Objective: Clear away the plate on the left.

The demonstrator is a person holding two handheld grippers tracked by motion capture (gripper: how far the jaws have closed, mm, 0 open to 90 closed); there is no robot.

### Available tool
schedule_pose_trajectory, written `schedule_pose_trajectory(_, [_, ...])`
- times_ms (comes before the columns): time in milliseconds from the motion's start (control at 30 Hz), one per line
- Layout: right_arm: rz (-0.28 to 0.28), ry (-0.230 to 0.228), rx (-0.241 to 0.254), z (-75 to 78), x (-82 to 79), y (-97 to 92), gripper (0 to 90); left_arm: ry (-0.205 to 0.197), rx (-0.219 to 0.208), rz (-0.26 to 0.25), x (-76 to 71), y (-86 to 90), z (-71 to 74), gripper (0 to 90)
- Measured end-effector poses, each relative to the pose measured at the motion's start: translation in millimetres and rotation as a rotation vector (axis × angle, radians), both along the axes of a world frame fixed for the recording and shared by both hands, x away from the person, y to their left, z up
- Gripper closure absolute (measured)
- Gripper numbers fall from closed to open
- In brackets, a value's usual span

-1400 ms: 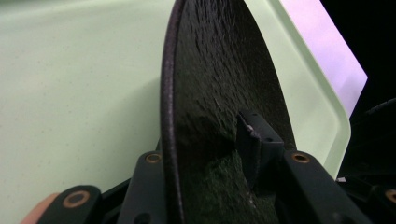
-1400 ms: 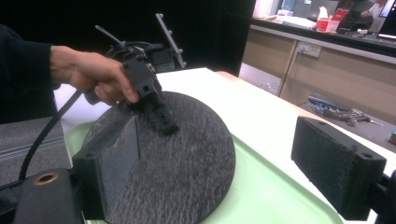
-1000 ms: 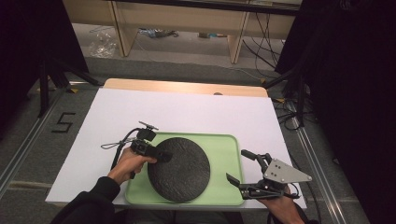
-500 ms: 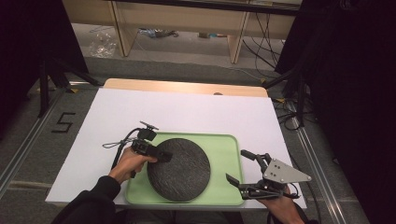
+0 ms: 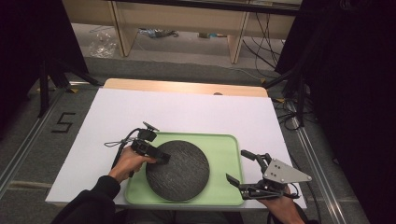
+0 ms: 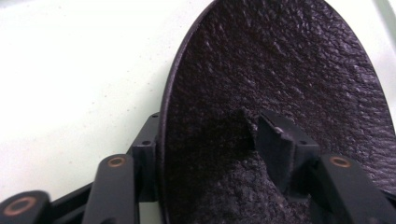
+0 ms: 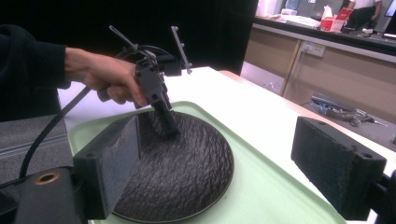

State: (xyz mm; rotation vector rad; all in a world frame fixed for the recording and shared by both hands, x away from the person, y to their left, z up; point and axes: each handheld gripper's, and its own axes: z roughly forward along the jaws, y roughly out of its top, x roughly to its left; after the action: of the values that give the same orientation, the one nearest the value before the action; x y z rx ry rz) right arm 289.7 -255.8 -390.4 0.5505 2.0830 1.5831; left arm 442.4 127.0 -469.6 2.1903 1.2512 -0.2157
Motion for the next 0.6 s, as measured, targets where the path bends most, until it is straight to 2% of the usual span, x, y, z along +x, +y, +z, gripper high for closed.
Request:
schedule_pose_trajectory(33, [0.000, 0.000, 0.000, 0.0, 0.0, 0.0, 16.5, 0.002, -0.007, 0.010, -0.4, -0.5, -0.1, 46.0])
schedule_pose_trajectory(100, [0.003, -0.005, 0.003, 0.2, 0.0, 0.1, 16.6, -0.004, 0.006, -0.003, 0.1, 0.0, 0.1, 45.7])
schedule_pose_trajectory(200, [-0.001, -0.009, 0.010, -0.3, 0.3, 0.4, 16.5, -0.020, 0.029, 0.003, -2.3, -0.9, 1.2, 44.4])
schedule_pose_trajectory(300, [-0.007, -0.010, 0.008, 0.3, -0.4, 0.0, 16.5, -0.044, 0.057, 0.006, -2.1, 2.3, 2.9, 38.5])
schedule_pose_trajectory(367, [-0.004, -0.005, 0.000, 0.5, -0.6, -0.6, 16.5, -0.059, 0.042, 0.009, -3.0, 5.0, 5.9, 39.6])
schedule_pose_trajectory(433, [-0.003, -0.008, 0.008, 0.3, -0.2, -0.2, 16.5, -0.064, 0.042, 0.021, -4.9, 5.2, 8.7, 38.8])
schedule_pose_trajectory(533, [-0.006, -0.009, 0.008, 0.3, -0.3, -0.1, 16.5, -0.081, 0.053, 0.005, -5.8, 7.2, 13.2, 37.8])
schedule_pose_trajectory(600, [-0.008, -0.009, 0.005, 0.1, -0.4, 0.1, 16.4, -0.104, 0.049, 0.027, -8.0, 9.1, 18.5, 36.5])
